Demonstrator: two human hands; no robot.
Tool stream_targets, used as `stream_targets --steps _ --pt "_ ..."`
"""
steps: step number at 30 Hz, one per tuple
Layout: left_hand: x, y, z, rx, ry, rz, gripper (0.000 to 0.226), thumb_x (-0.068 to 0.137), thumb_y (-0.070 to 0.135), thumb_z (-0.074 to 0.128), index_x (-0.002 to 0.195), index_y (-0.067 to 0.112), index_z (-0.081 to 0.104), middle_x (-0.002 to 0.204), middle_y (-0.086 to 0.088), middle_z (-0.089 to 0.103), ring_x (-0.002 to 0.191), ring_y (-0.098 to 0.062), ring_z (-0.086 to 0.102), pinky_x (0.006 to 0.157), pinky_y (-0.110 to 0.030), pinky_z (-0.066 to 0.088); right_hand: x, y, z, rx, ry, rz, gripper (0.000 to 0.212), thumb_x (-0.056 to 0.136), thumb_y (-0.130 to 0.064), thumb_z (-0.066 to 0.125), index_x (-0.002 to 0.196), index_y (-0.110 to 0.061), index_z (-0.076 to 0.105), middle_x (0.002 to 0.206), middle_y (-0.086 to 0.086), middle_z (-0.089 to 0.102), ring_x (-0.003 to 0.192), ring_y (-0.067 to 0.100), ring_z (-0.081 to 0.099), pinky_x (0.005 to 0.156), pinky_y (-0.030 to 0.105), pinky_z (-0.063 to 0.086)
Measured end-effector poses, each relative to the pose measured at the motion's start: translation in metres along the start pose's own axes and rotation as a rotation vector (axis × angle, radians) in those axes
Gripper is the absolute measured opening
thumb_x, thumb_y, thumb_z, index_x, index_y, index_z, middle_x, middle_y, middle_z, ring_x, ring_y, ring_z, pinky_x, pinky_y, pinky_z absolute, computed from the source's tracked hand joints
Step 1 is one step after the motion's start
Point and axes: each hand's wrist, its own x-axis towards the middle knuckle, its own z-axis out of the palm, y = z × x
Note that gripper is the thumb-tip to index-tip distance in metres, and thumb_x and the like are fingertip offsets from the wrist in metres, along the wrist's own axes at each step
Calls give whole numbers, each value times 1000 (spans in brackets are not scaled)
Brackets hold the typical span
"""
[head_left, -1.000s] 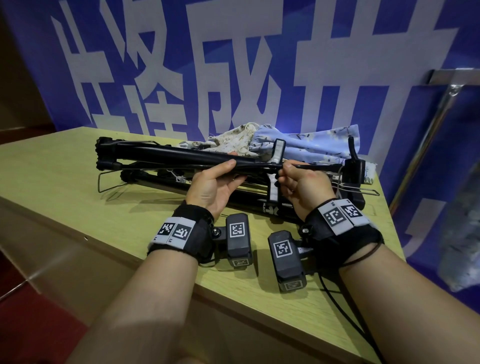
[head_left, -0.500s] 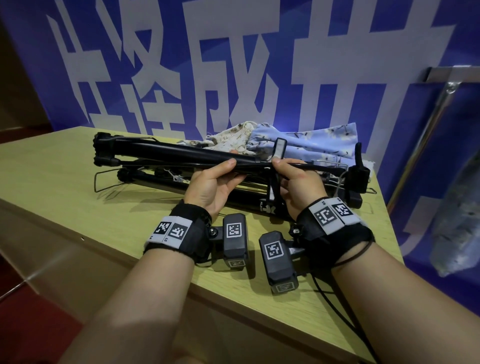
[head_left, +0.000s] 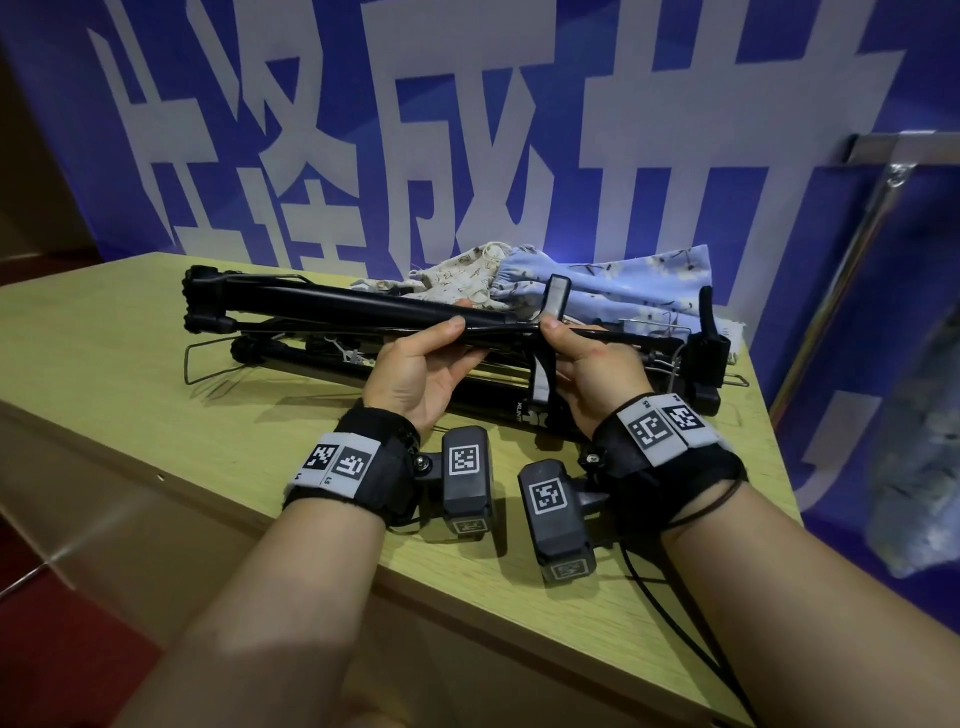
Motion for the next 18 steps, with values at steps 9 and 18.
stream_targets --steps 9,18 --pt "0 0 1 -10 -8 -21 53 86 -2 55 138 -2 49 124 -20 64 112 -31 64 70 -32 60 -4 -3 2 135 -47 58 29 87 -7 63 114 5 61 94 17 68 62 17 68 58 27 58" --pt "1 -2 0 42 -72 -85 50 74 16 68 122 5 59 111 -15 72 106 -29 68 88 -37 58 -9 -2 7 197 -103 39 17 93 -5 55 107 0 63 91 10 66 65 12 67 52 19 53"
